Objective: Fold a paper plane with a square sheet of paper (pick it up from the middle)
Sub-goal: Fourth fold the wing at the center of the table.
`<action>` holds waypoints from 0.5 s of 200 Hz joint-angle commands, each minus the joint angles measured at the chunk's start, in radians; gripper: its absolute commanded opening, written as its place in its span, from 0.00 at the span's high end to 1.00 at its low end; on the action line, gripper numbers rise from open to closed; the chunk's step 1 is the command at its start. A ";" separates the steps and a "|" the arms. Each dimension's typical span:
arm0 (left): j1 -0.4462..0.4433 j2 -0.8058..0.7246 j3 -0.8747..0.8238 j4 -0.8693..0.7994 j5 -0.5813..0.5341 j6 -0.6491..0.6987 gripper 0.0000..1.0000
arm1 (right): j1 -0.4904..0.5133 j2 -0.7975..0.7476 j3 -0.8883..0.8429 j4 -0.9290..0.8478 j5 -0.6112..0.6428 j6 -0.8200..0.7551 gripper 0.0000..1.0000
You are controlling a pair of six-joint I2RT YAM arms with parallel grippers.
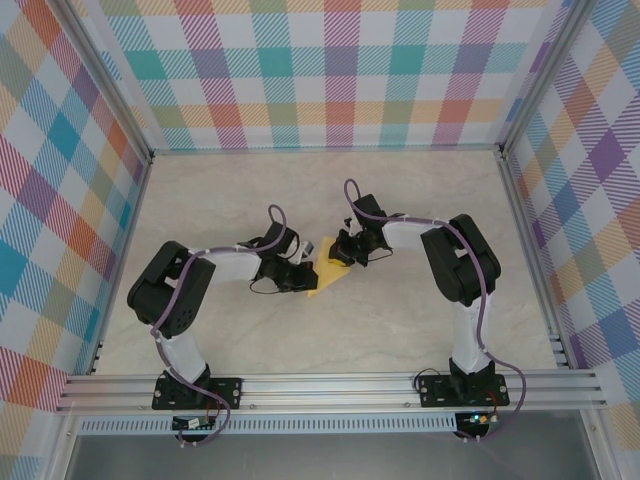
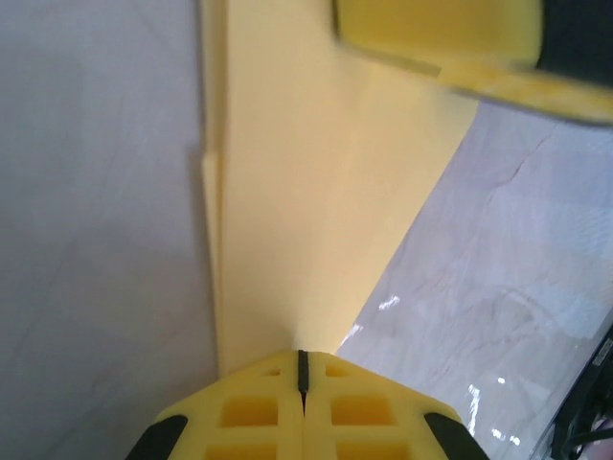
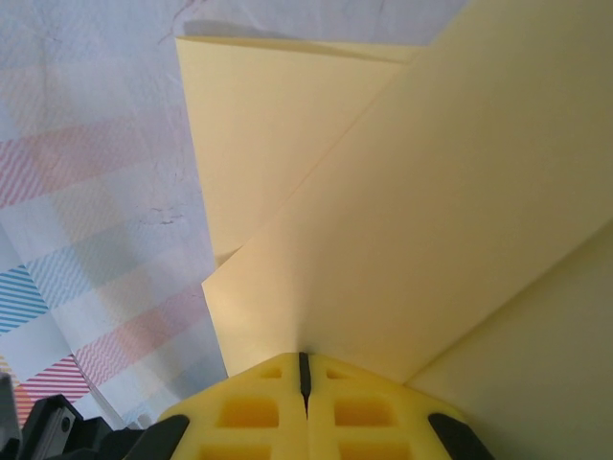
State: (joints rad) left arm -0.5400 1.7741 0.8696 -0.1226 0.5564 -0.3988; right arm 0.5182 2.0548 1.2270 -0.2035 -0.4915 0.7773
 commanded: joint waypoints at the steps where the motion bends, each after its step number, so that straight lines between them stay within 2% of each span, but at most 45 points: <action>1: 0.005 -0.052 -0.067 -0.117 -0.014 0.000 0.97 | 0.003 0.113 -0.035 -0.082 0.163 -0.010 0.97; 34: 0.007 -0.132 -0.072 -0.145 -0.041 -0.006 0.98 | 0.003 0.111 -0.034 -0.080 0.165 -0.009 0.97; 63: 0.009 -0.203 -0.063 -0.038 -0.074 -0.065 0.98 | 0.003 0.113 -0.031 -0.081 0.164 -0.009 0.97; 80: 0.008 -0.183 -0.065 0.068 -0.099 -0.125 0.99 | 0.003 0.118 -0.028 -0.080 0.165 -0.007 0.97; 100: 0.008 -0.118 -0.041 0.096 -0.115 -0.141 1.00 | 0.004 0.122 -0.026 -0.078 0.162 -0.006 0.97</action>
State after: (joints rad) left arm -0.5400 1.5982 0.8051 -0.1047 0.4824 -0.4831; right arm 0.5171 2.0594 1.2339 -0.2115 -0.4953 0.7776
